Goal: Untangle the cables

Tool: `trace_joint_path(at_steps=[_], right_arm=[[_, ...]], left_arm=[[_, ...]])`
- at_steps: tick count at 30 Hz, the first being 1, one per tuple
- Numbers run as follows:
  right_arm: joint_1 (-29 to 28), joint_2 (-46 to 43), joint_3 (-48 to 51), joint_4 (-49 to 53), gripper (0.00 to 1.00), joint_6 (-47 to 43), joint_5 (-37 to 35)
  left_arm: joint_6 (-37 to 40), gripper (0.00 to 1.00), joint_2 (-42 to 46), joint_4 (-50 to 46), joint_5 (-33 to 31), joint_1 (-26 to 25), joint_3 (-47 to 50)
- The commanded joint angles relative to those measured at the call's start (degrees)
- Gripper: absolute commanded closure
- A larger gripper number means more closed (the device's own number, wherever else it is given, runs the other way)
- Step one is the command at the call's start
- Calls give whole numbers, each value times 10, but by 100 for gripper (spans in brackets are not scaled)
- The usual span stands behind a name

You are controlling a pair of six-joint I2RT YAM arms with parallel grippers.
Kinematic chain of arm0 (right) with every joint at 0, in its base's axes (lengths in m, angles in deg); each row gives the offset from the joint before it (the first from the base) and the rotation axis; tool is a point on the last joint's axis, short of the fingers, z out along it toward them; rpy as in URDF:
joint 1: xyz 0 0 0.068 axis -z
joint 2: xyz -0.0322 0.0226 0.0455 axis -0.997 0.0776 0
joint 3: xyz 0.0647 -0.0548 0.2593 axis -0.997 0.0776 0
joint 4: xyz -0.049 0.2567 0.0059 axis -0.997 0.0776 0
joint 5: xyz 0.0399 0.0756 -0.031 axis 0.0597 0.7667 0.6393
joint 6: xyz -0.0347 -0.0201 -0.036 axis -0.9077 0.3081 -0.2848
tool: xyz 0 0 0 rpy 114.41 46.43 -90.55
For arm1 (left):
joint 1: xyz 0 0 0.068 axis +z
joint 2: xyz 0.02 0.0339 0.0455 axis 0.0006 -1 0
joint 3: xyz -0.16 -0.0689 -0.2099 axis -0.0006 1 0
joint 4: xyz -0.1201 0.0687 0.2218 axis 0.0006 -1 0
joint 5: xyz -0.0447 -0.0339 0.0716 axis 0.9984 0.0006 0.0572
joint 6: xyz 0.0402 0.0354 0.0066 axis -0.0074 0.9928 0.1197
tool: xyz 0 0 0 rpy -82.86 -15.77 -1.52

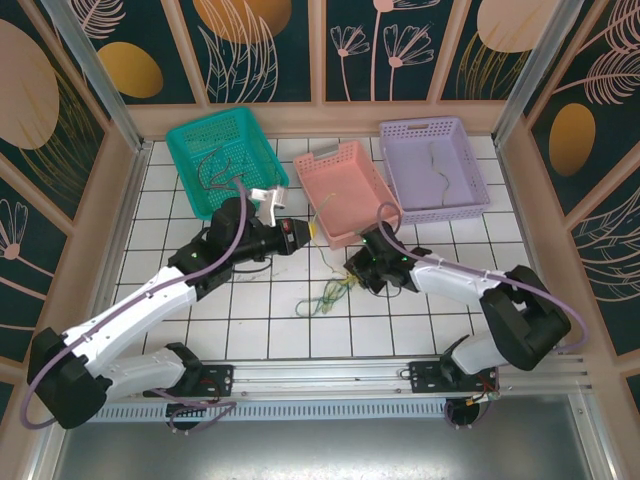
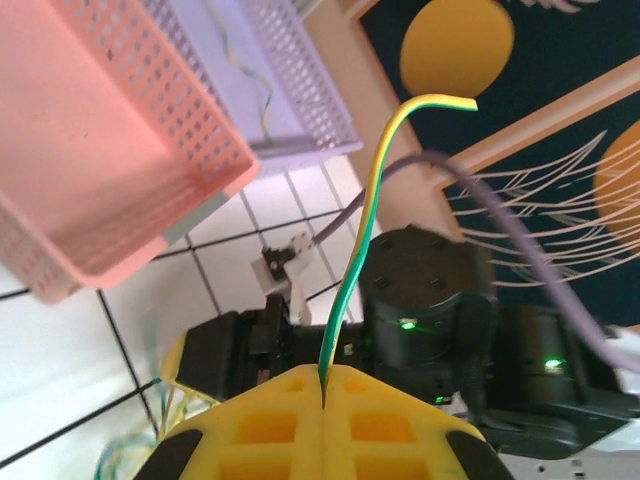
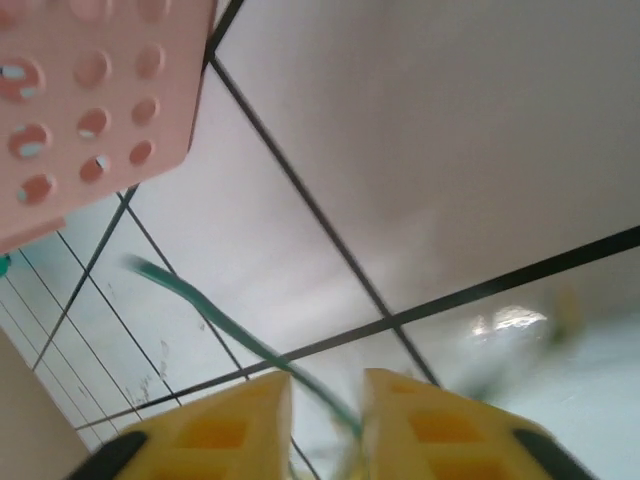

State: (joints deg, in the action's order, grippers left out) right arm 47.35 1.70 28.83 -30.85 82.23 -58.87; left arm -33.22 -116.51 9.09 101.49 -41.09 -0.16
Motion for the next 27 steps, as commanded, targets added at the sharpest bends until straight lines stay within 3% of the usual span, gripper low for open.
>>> trace_joint_path(at_steps=[1,8,13,19,27], right_arm=[[31,-31,38,17,83,6,-20],[116,-100,88,41,83,-13,-12],[157,-141,104,48,89,-34,-12],[137,-223,79,47,77,-135,-44],[92,-289,68,21,66,-169,-1]], left_arm=[[13,100,21,17,-29,-2,-48],[33,100,31,-5,-101,-2,-108],[32,100,22,-2,-105,-2,-121],[15,100,27,25,-92,-1,-99],[2,100,58,23,-111,-2,-91]])
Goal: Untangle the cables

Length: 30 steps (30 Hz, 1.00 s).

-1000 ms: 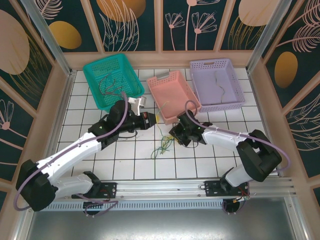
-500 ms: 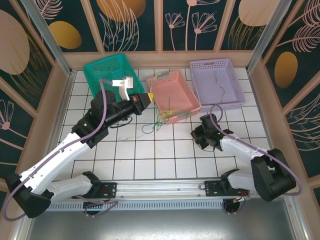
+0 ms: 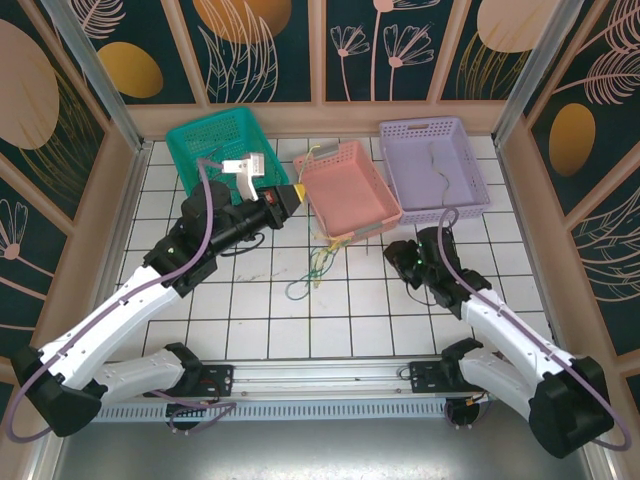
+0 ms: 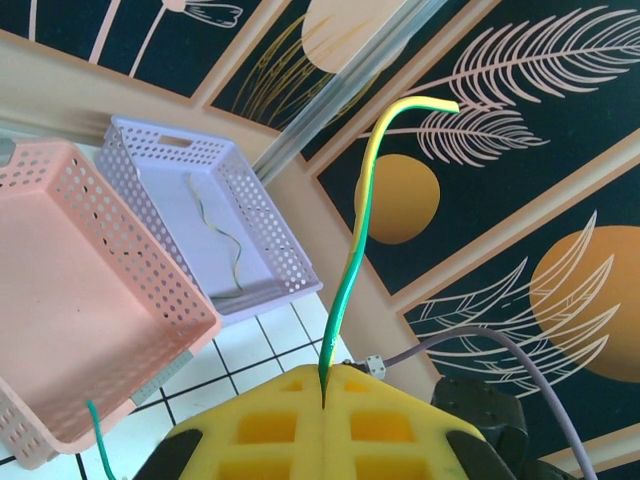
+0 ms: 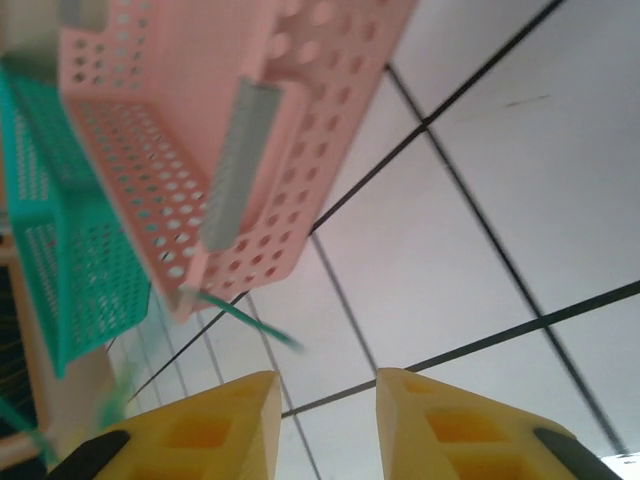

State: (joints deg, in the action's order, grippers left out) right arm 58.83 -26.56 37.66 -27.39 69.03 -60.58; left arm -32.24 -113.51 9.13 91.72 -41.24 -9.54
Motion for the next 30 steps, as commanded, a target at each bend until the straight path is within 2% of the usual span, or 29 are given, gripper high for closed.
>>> trace_joint_path(at_steps=[1,7,13,18,24,30], right_arm=[[-38,-5,-25,-16,64,-47,15],[-117,-33,-26,-53,47,-78,0],[-119,-76,-29,-73,41,-40,12],[-123,-92,-31,-108,35,-24,53],[-164,-81,-33,-146,26,-38,69],[-235,-69,-33,-165,21,-45,-3]], left_arm=[[-10,100,35,23,-18,0,4],[-35,100,57,56,3,0,14],[-49,100,61,72,17,-1,18],[-66,100,57,92,37,-1,26],[-114,100,55,145,60,0,52],[-148,100,56,163,52,0,55]])
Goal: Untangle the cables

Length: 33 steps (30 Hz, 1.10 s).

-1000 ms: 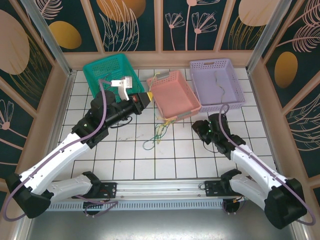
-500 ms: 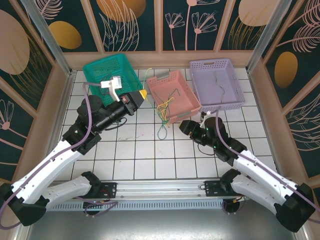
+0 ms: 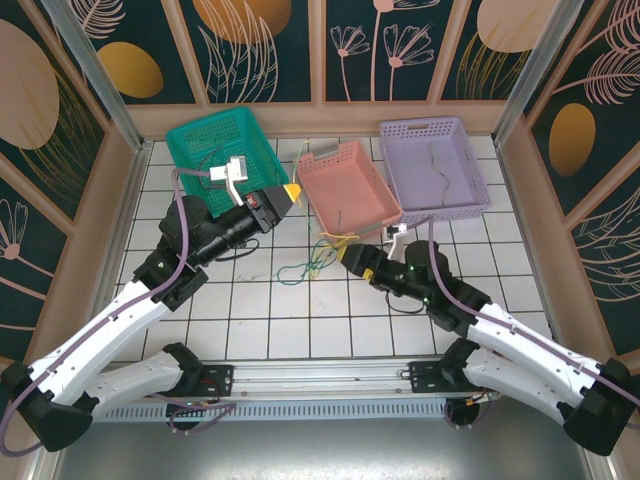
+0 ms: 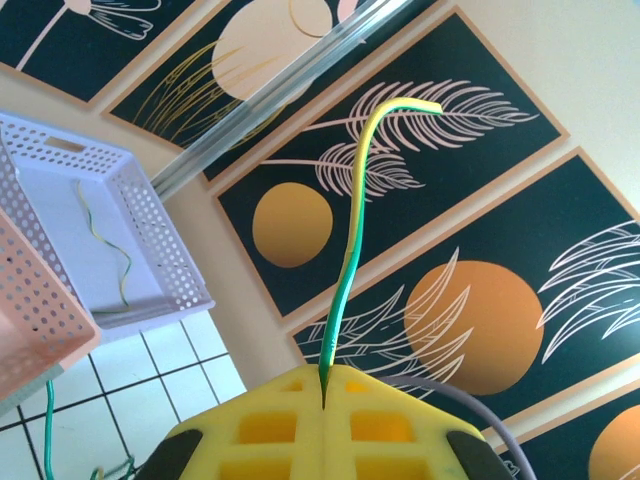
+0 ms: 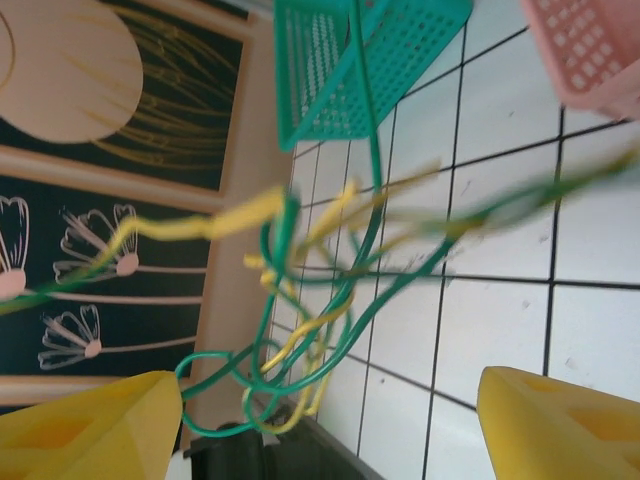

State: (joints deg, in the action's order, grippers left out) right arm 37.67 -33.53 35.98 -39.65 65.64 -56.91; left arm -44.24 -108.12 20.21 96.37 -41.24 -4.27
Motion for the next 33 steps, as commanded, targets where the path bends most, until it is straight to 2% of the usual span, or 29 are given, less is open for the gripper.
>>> trace_joint_path(at_steps=[1,5,9,15,22,26,28,30,31,33], right_arm=[[-33,2,-13,-48,21,-9,-52],[-65,10,11,-109,21,-1,-108],[-69,42,18,-185,20,-4,-137],[-69,132,-20,-194,19,-14,-144],[-72,158,-5,-232,20,-2,-155],[-72,187,-12,-264,35,4,-152],[-73,198,-21,-258,57,9,-157],[-76,198,-24,-229,88,23,-175],[-77,193,-26,-202,97,29,-186],[-78,174,-27,-129,100,36,-210]], left_arm=[[-32,100,2,53,3,-1,2],[-60,100,-4,69,4,0,3],[-72,100,-8,68,13,0,-6],[-81,100,-9,69,16,-1,-9],[-88,100,-7,67,16,-1,-24],[-93,100,2,56,14,0,-20],[-89,100,6,47,11,0,-21],[-77,100,8,18,-3,-1,-37],[-64,100,8,-5,-15,0,-50],[-29,100,4,-85,-64,-1,-96]])
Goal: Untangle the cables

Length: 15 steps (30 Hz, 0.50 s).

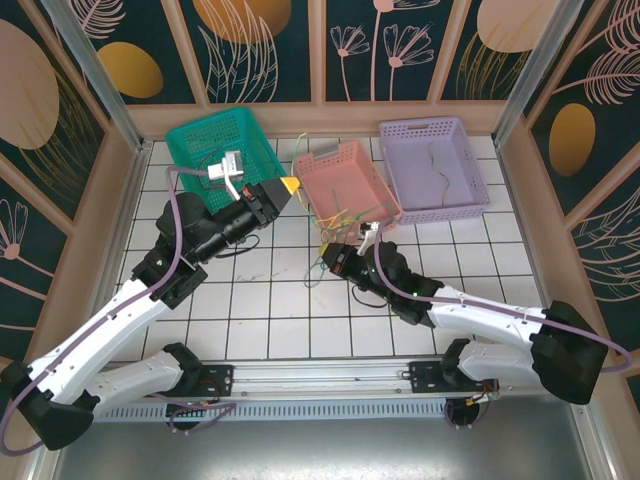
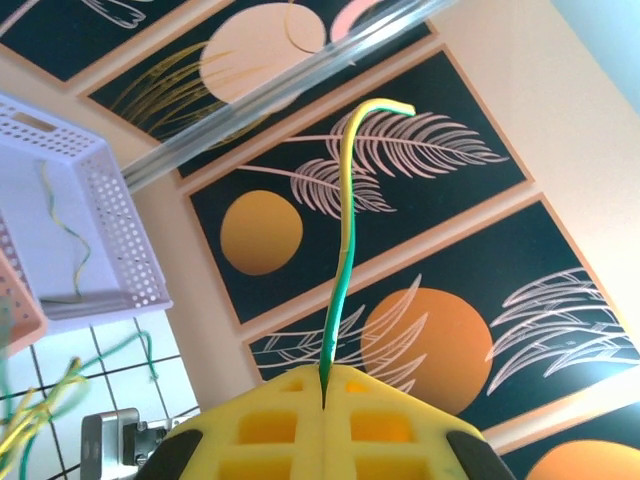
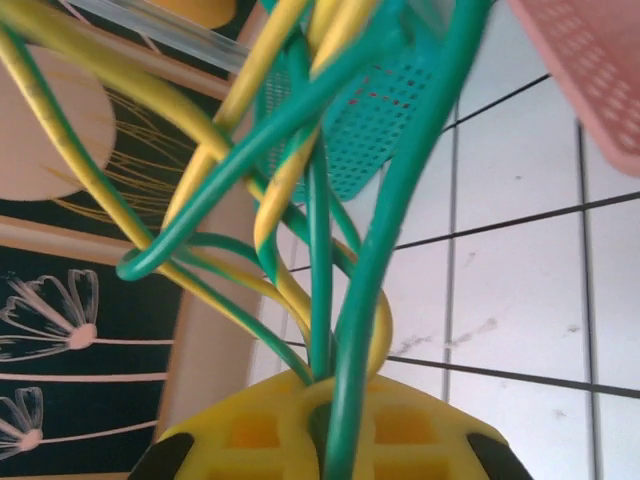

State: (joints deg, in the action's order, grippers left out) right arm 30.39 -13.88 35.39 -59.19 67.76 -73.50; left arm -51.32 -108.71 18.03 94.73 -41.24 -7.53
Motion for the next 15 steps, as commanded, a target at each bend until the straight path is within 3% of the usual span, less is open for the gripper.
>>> trace_joint_path(at_steps=[1,6,9,12,15], right_arm=[[-5,-38,-19,98,100,16,-53],[19,-130,-4,328,100,19,-67],[39,-186,9,437,100,21,-61],[72,-234,17,511,100,24,-47],[126,-257,22,559,100,26,-17]], left_arm=[[58,100,7,-104,-78,-1,-85],[120,100,-10,-295,-270,1,-174],[149,100,-23,-360,-349,7,-186],[157,100,-34,-408,-397,26,-173],[159,100,-31,-415,-402,77,-135]])
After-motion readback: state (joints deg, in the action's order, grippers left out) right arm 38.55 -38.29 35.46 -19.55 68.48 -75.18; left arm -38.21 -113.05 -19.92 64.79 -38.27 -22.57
